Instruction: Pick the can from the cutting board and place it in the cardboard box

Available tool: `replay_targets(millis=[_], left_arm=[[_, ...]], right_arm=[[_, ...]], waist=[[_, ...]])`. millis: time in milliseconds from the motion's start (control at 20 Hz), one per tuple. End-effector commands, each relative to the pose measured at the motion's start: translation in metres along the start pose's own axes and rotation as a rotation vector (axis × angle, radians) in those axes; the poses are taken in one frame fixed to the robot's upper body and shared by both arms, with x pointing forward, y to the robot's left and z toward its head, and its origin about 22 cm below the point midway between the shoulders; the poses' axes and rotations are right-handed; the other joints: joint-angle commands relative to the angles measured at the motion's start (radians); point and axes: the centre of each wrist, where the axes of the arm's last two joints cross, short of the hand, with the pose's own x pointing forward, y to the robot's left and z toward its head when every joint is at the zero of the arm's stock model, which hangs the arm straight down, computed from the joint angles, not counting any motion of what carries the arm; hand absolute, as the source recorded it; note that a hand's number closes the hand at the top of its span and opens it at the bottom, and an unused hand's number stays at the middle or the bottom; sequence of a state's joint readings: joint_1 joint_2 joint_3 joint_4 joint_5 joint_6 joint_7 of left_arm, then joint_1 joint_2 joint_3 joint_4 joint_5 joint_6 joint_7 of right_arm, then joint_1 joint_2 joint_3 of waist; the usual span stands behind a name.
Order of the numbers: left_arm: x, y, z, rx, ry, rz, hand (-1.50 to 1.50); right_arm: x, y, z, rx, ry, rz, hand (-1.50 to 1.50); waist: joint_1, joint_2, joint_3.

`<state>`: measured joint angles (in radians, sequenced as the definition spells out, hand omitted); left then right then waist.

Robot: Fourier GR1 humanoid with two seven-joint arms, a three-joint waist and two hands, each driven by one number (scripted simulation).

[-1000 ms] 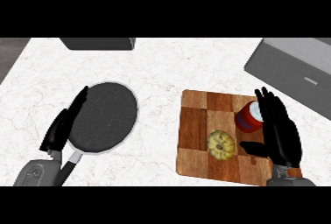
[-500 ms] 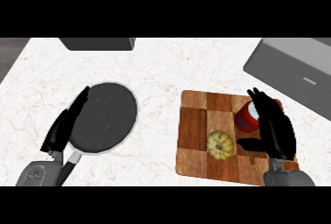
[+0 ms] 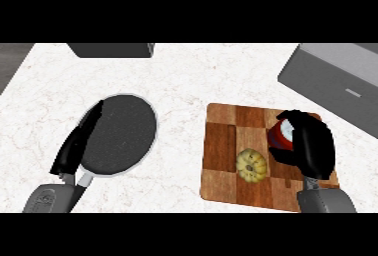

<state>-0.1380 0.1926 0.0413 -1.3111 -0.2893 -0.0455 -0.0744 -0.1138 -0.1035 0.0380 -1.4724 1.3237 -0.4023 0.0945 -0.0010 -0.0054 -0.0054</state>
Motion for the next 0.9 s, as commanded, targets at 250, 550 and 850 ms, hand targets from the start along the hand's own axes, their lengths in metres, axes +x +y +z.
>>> replay_targets(millis=[250,550,850], left_arm=[[0.004,0.003,-0.007,0.010,0.003,-0.020,0.00],[0.029,-0.014,-0.010,-0.063,-0.071,-0.004,0.00],[0.036,-0.005,-0.021,-0.070,-0.073,-0.006,0.00]], right_arm=[[-0.001,-0.013,-0.002,-0.160,0.013,0.059,1.50],[0.006,0.002,-0.094,0.304,0.351,0.136,1.50],[0.046,-0.052,-0.198,0.293,0.447,0.192,1.50]], waist=[[-0.001,0.005,0.005],[0.098,0.038,0.002],[0.093,0.032,0.005]])
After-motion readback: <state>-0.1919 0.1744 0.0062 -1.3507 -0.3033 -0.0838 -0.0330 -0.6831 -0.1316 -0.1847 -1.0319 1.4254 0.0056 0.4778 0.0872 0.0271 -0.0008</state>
